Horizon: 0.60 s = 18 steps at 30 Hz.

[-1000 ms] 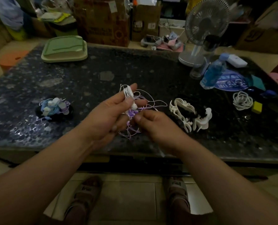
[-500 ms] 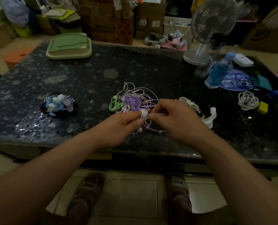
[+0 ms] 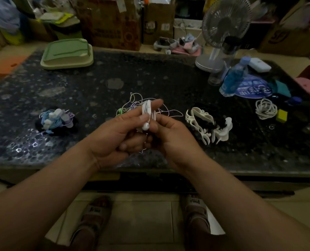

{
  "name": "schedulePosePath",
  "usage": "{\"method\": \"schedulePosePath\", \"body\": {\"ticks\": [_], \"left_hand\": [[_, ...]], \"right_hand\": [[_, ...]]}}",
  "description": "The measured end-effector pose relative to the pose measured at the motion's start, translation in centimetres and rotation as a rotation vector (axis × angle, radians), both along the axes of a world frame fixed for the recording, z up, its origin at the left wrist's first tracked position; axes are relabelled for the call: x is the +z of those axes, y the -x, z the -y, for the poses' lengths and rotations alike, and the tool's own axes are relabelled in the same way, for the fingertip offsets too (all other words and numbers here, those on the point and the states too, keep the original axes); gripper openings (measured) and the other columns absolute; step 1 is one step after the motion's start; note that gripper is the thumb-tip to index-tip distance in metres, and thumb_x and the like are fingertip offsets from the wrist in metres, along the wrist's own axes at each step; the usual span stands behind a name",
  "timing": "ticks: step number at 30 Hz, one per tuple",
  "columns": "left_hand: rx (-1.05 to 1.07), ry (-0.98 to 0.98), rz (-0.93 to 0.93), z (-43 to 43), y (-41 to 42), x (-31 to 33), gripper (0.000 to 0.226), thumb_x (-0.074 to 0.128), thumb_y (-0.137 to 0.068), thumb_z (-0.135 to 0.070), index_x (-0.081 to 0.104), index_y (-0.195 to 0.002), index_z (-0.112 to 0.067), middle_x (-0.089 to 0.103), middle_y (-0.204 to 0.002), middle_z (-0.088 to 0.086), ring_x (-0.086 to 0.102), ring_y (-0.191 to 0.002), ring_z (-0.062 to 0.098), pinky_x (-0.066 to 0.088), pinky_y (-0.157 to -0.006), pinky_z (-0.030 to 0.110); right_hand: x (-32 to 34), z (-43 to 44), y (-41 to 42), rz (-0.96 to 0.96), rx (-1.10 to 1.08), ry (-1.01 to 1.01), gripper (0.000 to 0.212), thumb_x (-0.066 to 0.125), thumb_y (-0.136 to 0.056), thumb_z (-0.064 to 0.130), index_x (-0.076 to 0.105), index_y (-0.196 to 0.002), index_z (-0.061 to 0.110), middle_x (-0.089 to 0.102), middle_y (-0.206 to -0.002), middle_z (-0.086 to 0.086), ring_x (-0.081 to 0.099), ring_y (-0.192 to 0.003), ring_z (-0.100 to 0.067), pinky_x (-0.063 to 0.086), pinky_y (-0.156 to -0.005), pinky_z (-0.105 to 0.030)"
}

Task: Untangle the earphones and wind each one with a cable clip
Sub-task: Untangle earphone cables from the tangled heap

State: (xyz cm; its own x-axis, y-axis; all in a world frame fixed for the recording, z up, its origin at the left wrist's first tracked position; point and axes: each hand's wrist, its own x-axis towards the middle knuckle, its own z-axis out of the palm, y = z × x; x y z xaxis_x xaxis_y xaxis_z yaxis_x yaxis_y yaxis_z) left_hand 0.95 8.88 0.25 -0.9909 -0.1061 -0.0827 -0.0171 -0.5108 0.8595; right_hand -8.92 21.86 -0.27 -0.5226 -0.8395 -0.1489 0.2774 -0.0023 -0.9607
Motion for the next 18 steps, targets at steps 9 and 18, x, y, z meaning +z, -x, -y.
{"method": "schedulePosePath", "body": {"ticks": [9,18], "left_hand": [[0.304,0.429,0.114,-1.7,0.8,-1.0,0.041,0.046,-0.110,-0.017,0.055,-0.148,-0.030,0.075,-0.111,0.010,0.041,-0.041,0.001,0.035,-0.057,0.025],[0.345,0.911,0.159,-1.3,0.8,-1.4,0.039,0.054,-0.109,-0.021,0.058,-0.147,-0.027,0.077,-0.115,-0.013,0.070,-0.114,0.018,0.057,-0.100,0.034]], "right_hand": [[-1.0,-0.4,0.1,0.186,-0.101,-0.140,0.024,0.058,-0.101,0.001,0.076,-0.100,0.017,0.070,-0.073,0.002,0.061,-0.063,-0.007,0.054,-0.061,-0.022],[-1.2,-0.5,0.8,0.205,-0.199,-0.208,0.013,0.069,-0.094,0.002,0.075,-0.102,0.010,0.076,-0.082,-0.008,0.070,-0.064,-0.010,0.056,-0.057,-0.026]]}}
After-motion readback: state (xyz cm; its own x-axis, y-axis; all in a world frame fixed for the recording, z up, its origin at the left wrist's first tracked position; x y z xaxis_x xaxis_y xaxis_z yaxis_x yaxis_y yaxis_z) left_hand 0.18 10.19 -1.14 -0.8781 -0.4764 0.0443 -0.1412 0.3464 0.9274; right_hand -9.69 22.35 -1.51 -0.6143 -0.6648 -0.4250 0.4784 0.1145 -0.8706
